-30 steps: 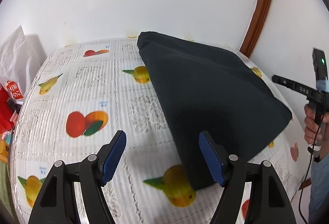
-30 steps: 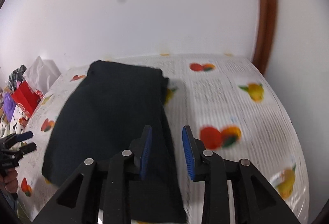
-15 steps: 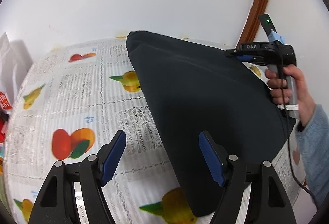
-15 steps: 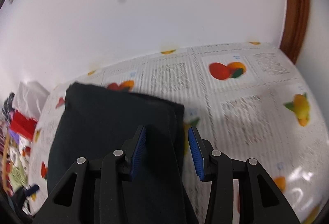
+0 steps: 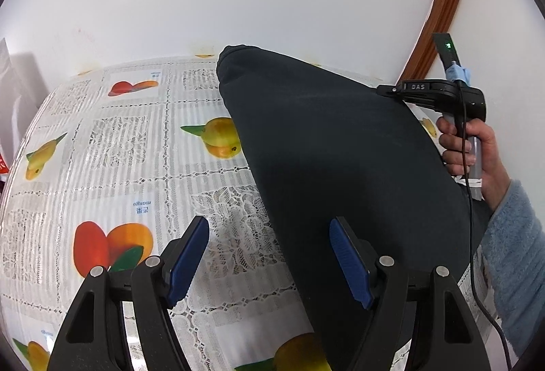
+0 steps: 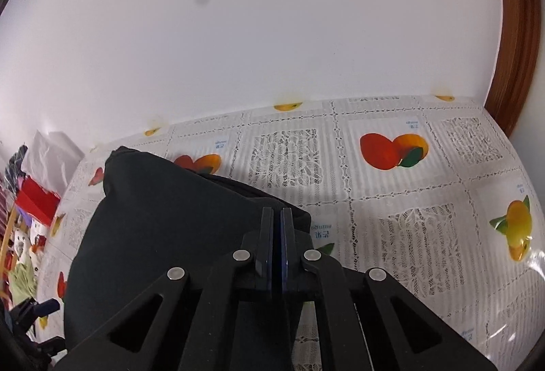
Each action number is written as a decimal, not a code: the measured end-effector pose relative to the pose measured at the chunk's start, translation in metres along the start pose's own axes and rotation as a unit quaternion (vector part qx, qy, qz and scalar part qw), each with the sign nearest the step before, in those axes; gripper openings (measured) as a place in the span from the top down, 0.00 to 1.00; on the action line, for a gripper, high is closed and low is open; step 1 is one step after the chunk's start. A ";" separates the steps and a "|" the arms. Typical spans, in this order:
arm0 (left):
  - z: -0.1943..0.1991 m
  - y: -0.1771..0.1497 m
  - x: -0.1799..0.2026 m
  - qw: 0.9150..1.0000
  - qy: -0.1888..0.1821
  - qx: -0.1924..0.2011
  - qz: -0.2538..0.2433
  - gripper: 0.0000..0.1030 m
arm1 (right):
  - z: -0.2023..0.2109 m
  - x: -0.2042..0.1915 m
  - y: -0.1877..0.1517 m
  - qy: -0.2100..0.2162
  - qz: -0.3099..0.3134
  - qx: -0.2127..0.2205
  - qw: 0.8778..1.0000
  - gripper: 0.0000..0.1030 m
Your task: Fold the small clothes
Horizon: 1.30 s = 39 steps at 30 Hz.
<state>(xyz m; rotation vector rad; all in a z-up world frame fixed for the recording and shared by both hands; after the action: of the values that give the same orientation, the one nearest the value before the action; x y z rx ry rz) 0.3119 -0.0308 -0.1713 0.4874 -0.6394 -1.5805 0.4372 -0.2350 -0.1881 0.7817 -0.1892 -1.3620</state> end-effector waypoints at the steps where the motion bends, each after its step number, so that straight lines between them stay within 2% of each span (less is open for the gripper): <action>1: 0.000 -0.001 -0.001 1.000 0.002 -0.001 0.000 0.31 | 0.003 0.002 -0.001 -0.006 -0.002 -0.002 1.000 0.92; 5: 0.002 -0.005 -0.003 1.000 0.003 -0.006 0.002 0.31 | 0.026 0.002 -0.012 0.004 -0.005 -0.011 1.000 0.87; 7: 0.005 -0.009 -0.004 1.000 0.006 -0.007 0.003 0.31 | 0.044 0.002 -0.023 0.003 -0.002 -0.009 1.000 0.76; 10: 0.010 -0.015 -0.005 1.000 0.006 -0.009 0.004 0.31 | 0.072 0.005 -0.045 -0.029 0.013 0.001 0.999 0.66; 14: 0.021 -0.023 -0.010 1.000 0.005 -0.008 0.008 0.31 | 0.105 0.007 -0.079 -0.031 0.019 -0.002 0.999 0.63; 17: 0.028 -0.031 -0.008 1.000 -0.002 -0.007 0.008 0.31 | 0.119 0.006 -0.101 -0.017 0.017 -0.003 1.000 0.60; 22: 0.038 -0.039 0.000 1.000 -0.014 -0.004 0.013 0.31 | 0.118 -0.008 -0.121 0.038 -0.008 -0.004 0.999 0.60; 24: 0.043 -0.041 0.003 1.000 -0.015 -0.001 0.011 0.31 | 0.111 -0.013 -0.125 0.038 -0.004 -0.002 0.999 0.60; 26: 0.046 -0.042 0.004 1.000 -0.015 0.002 0.010 0.31 | 0.101 -0.012 -0.127 0.021 -0.002 -0.004 1.000 0.64; 27: 0.048 -0.044 0.004 1.000 -0.013 0.001 0.009 0.31 | 0.095 -0.010 -0.128 0.020 -0.006 -0.006 1.000 0.94; 28: 0.049 -0.045 0.003 1.000 -0.011 0.001 0.009 0.31 | 0.093 -0.010 -0.128 0.026 -0.005 -0.008 1.000 0.98; 29: 0.050 -0.047 0.002 1.000 -0.009 0.000 0.010 0.31 | 0.098 -0.010 -0.127 0.028 -0.001 0.005 1.000 0.98; 31: 0.053 -0.051 0.000 1.000 -0.010 -0.001 0.013 0.31 | 0.122 -0.007 -0.118 0.038 0.002 0.069 0.997 0.98; 32: 0.054 -0.054 -0.001 1.000 -0.011 -0.002 0.014 0.31 | 0.126 -0.006 -0.117 0.049 -0.004 0.078 0.996 0.97; 33: 0.053 -0.056 0.000 1.000 -0.011 -0.005 0.014 0.31 | 0.126 -0.001 -0.117 0.059 -0.026 0.077 0.995 0.97; 35: 0.053 -0.060 0.001 1.000 -0.011 -0.009 0.015 0.31 | 0.119 0.001 -0.120 0.049 -0.033 0.058 0.997 0.97; 39: 0.055 -0.068 0.007 1.000 -0.014 -0.011 0.008 0.31 | 0.127 0.001 -0.124 -0.010 -0.011 0.060 0.998 0.97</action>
<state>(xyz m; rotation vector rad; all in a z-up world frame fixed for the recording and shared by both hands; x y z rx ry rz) 0.2240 -0.0279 -0.1737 0.4434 -0.6447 -1.5794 0.2680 -0.2860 -0.1690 0.8731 -0.2817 -1.3884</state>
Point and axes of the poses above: each gripper's, at about its wrist camera, not at the fingertips, and z roughly against the way its jaws point, x to its right, y to its top, the point moved 6 cm from there along -z, roughly the way its jaws point, and after that the axes turned 10 degrees about y, right-handed, at the moved point
